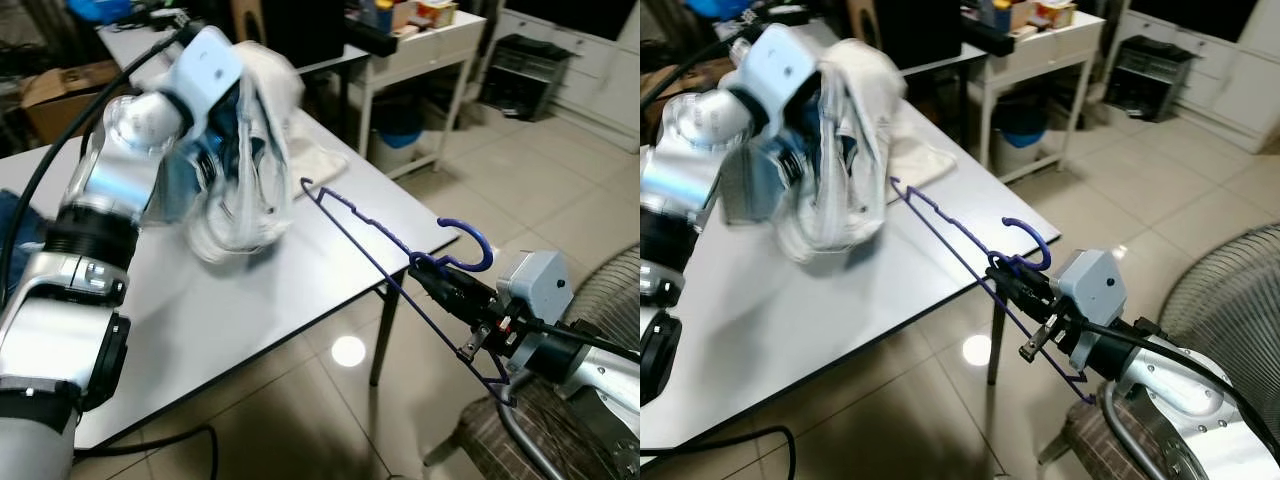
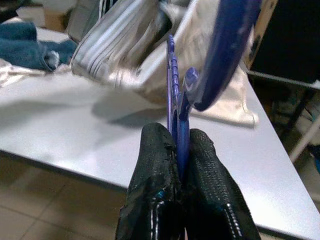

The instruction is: Hang hanger

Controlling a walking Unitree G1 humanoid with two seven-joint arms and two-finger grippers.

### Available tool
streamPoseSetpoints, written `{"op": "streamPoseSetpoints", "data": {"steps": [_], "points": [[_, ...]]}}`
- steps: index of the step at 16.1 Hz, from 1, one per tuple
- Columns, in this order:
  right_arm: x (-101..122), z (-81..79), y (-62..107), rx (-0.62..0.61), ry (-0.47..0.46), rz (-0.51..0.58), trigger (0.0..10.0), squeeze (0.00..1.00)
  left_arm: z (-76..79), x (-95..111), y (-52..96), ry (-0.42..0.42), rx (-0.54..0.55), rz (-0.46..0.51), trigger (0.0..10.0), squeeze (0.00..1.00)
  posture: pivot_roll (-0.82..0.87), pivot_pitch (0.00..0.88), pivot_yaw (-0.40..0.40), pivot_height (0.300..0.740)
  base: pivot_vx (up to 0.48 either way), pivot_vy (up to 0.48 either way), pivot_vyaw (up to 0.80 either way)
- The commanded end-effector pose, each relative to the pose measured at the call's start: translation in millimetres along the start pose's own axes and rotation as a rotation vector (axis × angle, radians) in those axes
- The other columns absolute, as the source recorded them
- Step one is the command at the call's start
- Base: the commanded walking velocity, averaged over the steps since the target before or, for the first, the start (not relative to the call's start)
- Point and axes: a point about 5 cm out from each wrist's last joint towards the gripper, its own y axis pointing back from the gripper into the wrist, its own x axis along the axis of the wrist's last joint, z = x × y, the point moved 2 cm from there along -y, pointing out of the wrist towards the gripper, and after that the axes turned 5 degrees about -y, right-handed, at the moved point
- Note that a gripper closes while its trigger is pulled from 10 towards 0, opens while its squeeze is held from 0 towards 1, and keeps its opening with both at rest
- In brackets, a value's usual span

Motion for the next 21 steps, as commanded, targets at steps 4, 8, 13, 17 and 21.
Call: {"op": "streamPoseSetpoints", "data": {"steps": [4, 8, 13, 17, 21], "points": [[7.3, -5.9, -0.3, 0.023, -0.022, 0.051, 10.0, 0.0, 64.9, -43.2, 3.9, -0.13, -0.352, -0.173, 0.0, 0.0, -0.21, 0.0, 0.098, 0.74, 0.0, 0.0, 0.0], [5.7, -12.3, 4.9, 0.092, -0.037, 0.029, 10.0, 0.0, 72.7, -85.2, 23.4, -0.175, -0.419, -0.35, 0.0, 0.0, -0.21, 0.0, 0.092, 0.74, 0.0, 0.0, 0.0], [-9.1, -21.0, -8.1, 0.152, -0.06, -0.065, 10.0, 0.0, 62.4, -37.3, 4.4, 0.094, -0.322, -0.151, 0.0, 0.0, -0.2, 0.0, 0.081, 0.74, 0.0, 0.0, 0.0], [-21.2, -13.8, -26.5, 0.084, -0.052, -0.131, 10.0, 0.0, 65.4, -31.2, 4.6, 0.09, -0.337, -0.131, 0.0, 0.0, -0.19, 0.0, 0.073, 0.74, 0.0, 0.0, 0.0], [-26.3, -14.1, -46.9, 0.073, -0.063, -0.16, 10.0, 0.0, 65.0, -28.0, 6.2, 0.068, -0.339, -0.124, 0.0, 0.0, -0.19, 0.0, 0.063, 0.74, 0.0, 0.0, 0.0]]}}
